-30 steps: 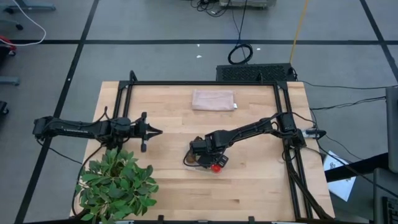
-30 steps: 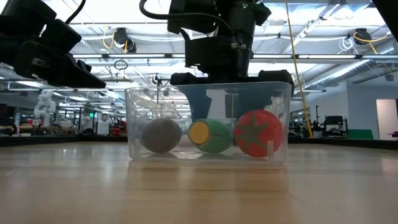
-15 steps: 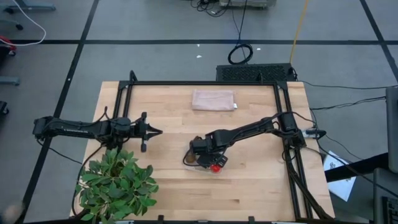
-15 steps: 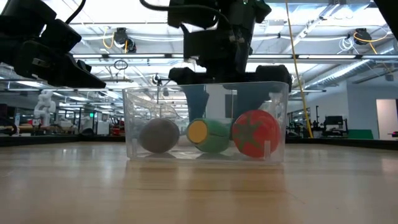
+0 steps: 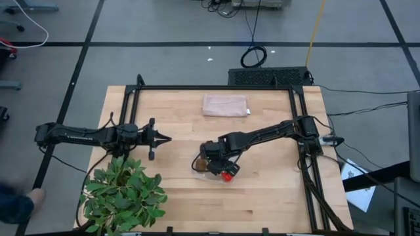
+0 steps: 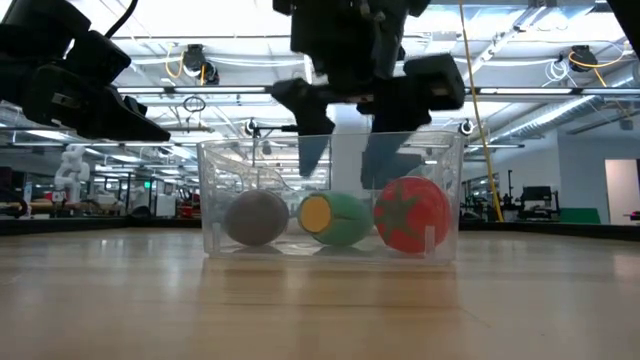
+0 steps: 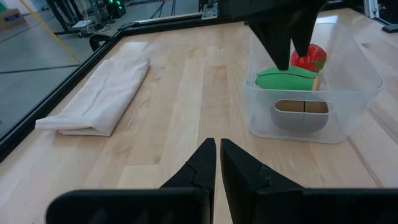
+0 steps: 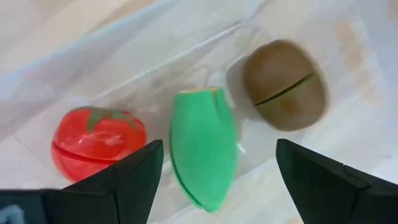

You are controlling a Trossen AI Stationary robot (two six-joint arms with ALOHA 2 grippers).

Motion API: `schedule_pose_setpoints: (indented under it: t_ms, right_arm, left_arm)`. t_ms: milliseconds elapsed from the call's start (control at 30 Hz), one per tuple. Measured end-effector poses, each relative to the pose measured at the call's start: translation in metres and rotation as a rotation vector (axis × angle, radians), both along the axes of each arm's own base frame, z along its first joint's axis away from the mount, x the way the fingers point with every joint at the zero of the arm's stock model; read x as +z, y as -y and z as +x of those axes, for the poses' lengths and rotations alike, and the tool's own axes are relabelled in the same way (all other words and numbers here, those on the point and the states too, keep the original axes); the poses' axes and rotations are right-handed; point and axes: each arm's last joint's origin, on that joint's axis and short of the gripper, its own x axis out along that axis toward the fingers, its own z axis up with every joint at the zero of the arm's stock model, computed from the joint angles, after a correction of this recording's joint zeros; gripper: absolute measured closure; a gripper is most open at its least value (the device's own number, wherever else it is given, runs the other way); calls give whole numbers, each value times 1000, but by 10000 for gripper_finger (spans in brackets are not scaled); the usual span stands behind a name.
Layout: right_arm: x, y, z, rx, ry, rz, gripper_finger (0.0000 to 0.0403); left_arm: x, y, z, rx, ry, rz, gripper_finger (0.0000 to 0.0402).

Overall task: Pick and placing Produce into tupperware
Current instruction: Return to Home Position

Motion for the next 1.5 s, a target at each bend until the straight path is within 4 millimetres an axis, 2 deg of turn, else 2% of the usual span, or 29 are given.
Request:
schedule_pose_setpoints:
  t_ms: [233,367,500,867,933,1233,1500]
  right_arm:
    - [26,-1,8,0,37,73,100]
    - [32,-1,9,8,49,84,126]
    - [31,-1,9,35,50,74,180]
    - [31,-1,9,39,52,71,371]
    - [31,-1,9,41,53,67,394]
    - [36,0,6,17,55,47,394]
    - [64,4,-11,-33,62,-15,402]
  left_arm:
    - [0,0,0,0,0,0,373]
    - [0,0,0,0,0,0,373]
    - [0,0,0,0,-1,0,373]
    - [0,0,0,0,-3,0,373]
    - [0,0,0,0,-3,0,373]
    - [0,0,0,1,-4,-3,373]
    - [0,0,0,1,-2,-1,373]
